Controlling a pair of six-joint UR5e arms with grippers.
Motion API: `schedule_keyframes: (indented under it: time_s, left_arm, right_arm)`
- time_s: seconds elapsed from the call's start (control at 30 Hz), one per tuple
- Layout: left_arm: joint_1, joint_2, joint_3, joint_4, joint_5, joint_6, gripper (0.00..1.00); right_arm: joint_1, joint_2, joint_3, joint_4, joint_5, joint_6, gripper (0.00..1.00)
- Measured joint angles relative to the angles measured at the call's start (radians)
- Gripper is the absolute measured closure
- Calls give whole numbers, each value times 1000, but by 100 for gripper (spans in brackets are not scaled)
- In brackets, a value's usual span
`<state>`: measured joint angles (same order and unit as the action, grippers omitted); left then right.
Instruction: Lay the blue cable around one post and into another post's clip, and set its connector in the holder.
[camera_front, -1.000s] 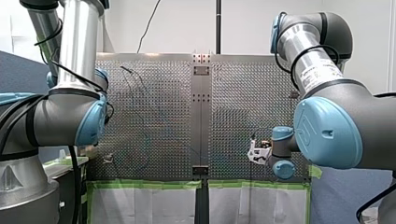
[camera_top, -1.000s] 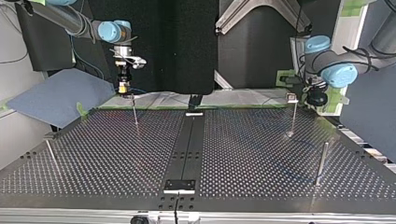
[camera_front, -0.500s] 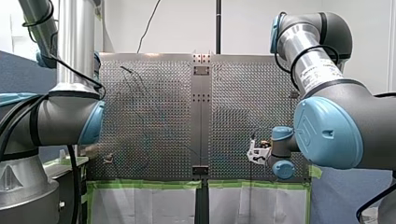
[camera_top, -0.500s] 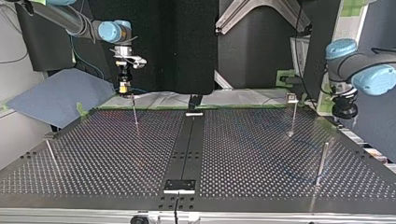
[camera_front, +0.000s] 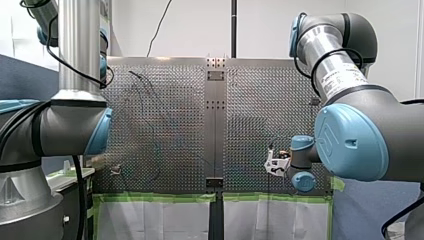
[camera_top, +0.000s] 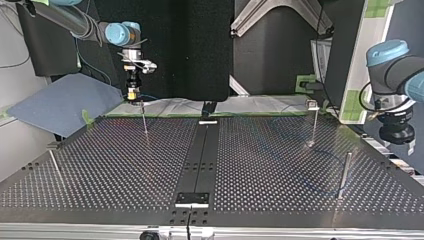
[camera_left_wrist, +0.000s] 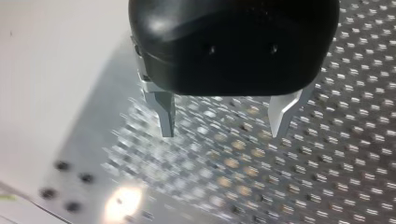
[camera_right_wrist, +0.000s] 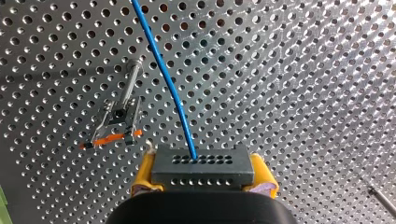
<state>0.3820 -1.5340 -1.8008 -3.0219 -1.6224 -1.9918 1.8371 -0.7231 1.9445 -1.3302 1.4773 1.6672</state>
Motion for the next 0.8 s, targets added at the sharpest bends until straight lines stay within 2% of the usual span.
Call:
schedule_keyframes:
  time_s: [0.17, 0.3, 0.57, 0.8]
  left_arm:
    - [-5, 51, 51, -51, 1, 40, 0]
    - [-11, 92, 92, -92, 29, 55, 0]
    - [-43, 172, 172, -171, 98, 67, 0]
    - [-82, 232, 233, -232, 106, 77, 0]
  right_arm:
    - [0, 0, 0, 0, -1, -2, 95]
    - [0, 0, 0, 0, -1, -3, 95]
    - [0, 0, 0, 0, -1, -4, 95]
    - [0, 0, 0, 1, -1, -4, 95]
